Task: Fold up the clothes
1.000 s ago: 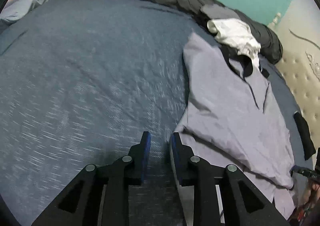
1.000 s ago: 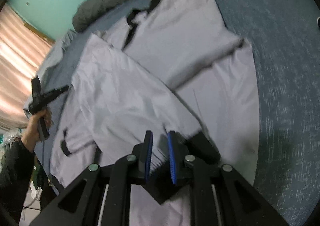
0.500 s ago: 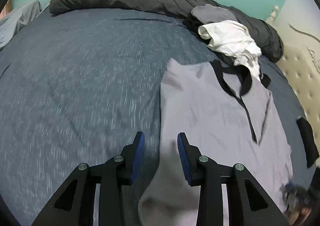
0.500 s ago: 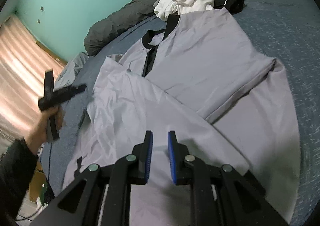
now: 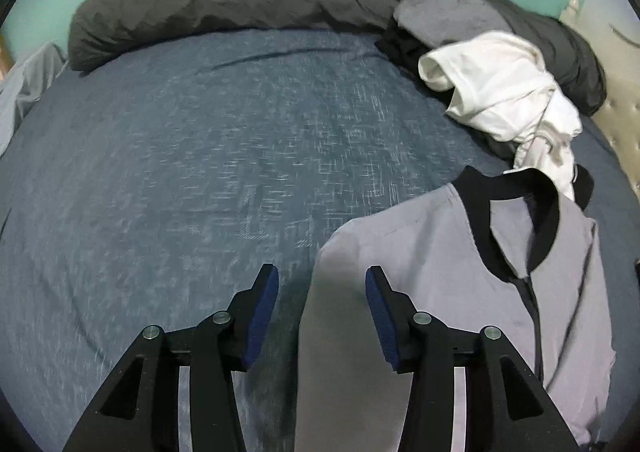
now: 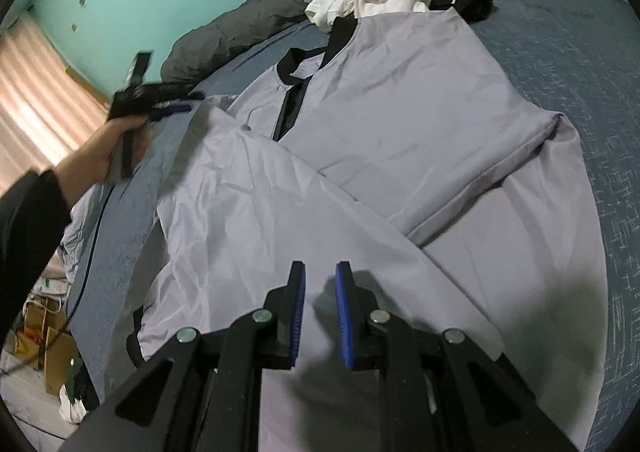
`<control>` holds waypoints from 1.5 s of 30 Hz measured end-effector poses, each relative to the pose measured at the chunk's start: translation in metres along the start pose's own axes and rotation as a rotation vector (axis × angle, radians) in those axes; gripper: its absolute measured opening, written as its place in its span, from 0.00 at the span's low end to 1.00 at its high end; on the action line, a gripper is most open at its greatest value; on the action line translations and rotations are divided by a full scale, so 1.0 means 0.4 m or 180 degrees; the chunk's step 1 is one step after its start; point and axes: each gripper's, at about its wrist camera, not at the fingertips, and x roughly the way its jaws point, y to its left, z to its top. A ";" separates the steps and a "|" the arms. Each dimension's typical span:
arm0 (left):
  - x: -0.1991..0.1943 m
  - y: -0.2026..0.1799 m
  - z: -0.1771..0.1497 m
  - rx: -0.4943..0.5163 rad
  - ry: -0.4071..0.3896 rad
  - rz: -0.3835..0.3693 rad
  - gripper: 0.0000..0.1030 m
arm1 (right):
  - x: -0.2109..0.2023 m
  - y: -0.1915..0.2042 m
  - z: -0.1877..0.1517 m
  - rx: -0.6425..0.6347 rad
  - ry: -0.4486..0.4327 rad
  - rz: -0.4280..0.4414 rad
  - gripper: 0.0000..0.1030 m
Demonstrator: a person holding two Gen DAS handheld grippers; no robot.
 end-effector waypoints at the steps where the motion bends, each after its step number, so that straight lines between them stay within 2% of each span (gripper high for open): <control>1: 0.015 -0.001 0.008 -0.0004 0.0033 0.0019 0.39 | 0.004 -0.001 -0.002 -0.0009 0.0016 0.0005 0.14; 2: 0.031 -0.003 0.015 -0.0009 0.0066 0.0038 0.32 | 0.009 -0.006 -0.002 0.0005 0.0026 0.0014 0.14; 3: 0.046 -0.004 0.023 -0.0013 0.0099 0.0057 0.17 | 0.014 -0.013 -0.003 0.0035 0.0035 0.0030 0.14; 5: 0.072 -0.004 0.036 -0.0039 0.0143 0.0091 0.05 | 0.019 -0.021 -0.005 0.0068 0.0049 0.0044 0.14; 9: 0.100 0.023 0.043 -0.0221 0.0124 0.0210 0.02 | 0.027 -0.025 -0.010 0.0060 0.0079 0.0051 0.14; 16: 0.134 0.069 0.040 -0.0643 0.0111 0.0216 0.05 | 0.042 -0.019 -0.012 0.0008 0.0143 -0.0018 0.14; 20: 0.068 0.099 0.054 -0.0835 -0.0192 -0.0005 0.09 | 0.043 -0.023 -0.015 0.0031 0.0146 -0.0036 0.14; 21: 0.046 0.100 0.056 -0.0797 -0.0240 -0.0003 0.13 | 0.041 -0.023 -0.015 0.0033 0.0143 -0.0036 0.14; 25: 0.000 0.100 0.035 -0.0606 -0.0207 -0.0027 0.13 | 0.037 -0.019 -0.012 0.0059 0.0121 -0.0029 0.14; 28: 0.015 0.093 -0.002 -0.0488 -0.0049 -0.0184 0.14 | 0.028 -0.021 -0.012 0.0079 0.0092 -0.0020 0.14; 32: 0.069 0.056 -0.054 -0.0212 0.0158 -0.0043 0.14 | 0.022 -0.025 -0.014 0.0107 0.0086 -0.0005 0.14; 37: 0.025 0.074 -0.072 -0.0368 -0.0037 -0.0050 0.15 | 0.015 -0.031 -0.009 0.0146 0.0090 0.0014 0.14; 40: -0.043 0.091 -0.098 -0.0403 -0.0090 -0.0173 0.32 | 0.008 -0.040 -0.004 0.0216 0.0063 0.0059 0.14; 42: -0.086 0.102 -0.140 -0.0383 -0.0072 -0.0277 0.35 | -0.006 -0.039 0.002 0.0234 0.0004 0.0097 0.14; 45: -0.133 0.107 -0.225 -0.0310 0.0049 -0.0308 0.35 | -0.045 -0.035 0.015 0.0227 -0.0119 0.0085 0.14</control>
